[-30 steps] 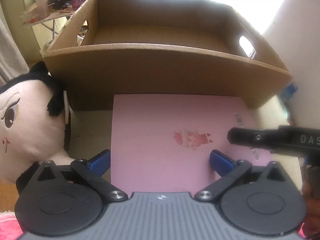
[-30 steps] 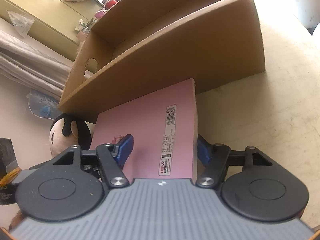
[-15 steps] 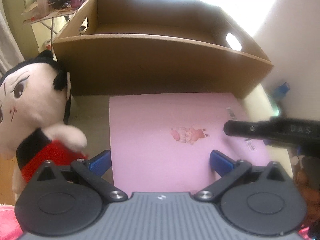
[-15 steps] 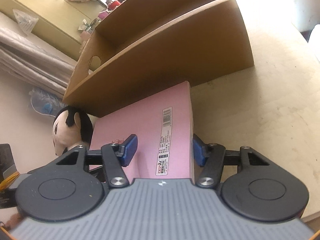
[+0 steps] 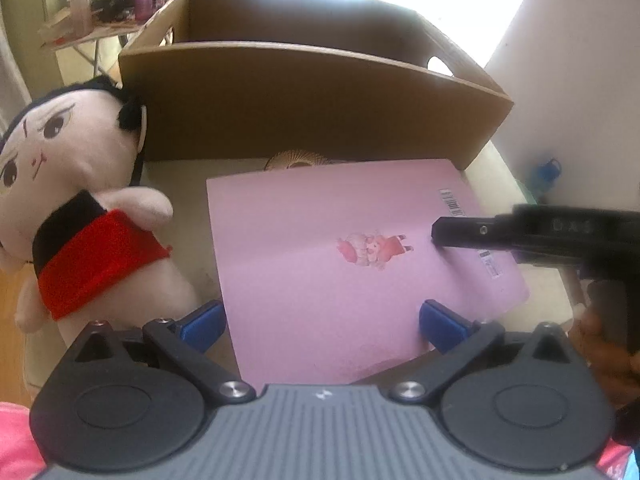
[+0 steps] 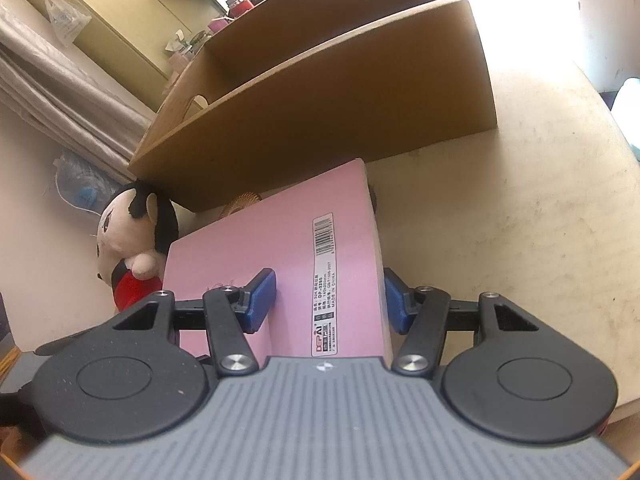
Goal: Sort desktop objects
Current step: 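Lift the pink booklet with the right gripper and carry it over the box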
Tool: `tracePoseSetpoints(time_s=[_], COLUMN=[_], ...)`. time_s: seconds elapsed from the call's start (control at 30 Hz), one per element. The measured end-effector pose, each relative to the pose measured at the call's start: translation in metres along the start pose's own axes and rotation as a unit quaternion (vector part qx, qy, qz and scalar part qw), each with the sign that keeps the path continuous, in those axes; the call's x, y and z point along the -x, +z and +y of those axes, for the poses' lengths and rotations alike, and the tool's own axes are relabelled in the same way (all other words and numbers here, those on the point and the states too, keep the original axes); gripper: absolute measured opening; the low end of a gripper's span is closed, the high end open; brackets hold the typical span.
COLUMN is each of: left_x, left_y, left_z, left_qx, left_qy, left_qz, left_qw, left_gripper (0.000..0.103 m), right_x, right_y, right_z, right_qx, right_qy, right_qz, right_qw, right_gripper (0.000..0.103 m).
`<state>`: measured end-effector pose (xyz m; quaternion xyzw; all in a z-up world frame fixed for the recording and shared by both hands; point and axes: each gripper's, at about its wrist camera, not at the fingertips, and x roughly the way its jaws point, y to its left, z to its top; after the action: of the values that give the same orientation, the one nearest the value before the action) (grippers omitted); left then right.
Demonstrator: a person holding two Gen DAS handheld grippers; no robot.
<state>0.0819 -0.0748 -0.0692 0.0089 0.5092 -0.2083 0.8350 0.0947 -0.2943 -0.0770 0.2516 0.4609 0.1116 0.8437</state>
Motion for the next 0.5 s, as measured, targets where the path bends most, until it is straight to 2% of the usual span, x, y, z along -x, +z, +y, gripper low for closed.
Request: tracePoseSetpoints(time_s=[0.23,0.5], left_x=[-0.006,-0.002], left_y=[0.000,-0.003], left_z=[-0.001,-0.003], left_qx=[-0.009,-0.016], left_qy=[0.010,0.016], left_qz=[-0.005,-0.017], left_qw=[0.9999,0.9996], left_gripper=[0.103,0.103], right_x=[0.001,0.013], right_y=[-0.003,-0.004], right_z=[0.005,0.017], right_qx=[0.008,0.034], right_qy=[-0.005,-0.015], right_qz=[0.006,-0.007], right_qw=[1.000,0.999], right_gripper=[0.057,0.055])
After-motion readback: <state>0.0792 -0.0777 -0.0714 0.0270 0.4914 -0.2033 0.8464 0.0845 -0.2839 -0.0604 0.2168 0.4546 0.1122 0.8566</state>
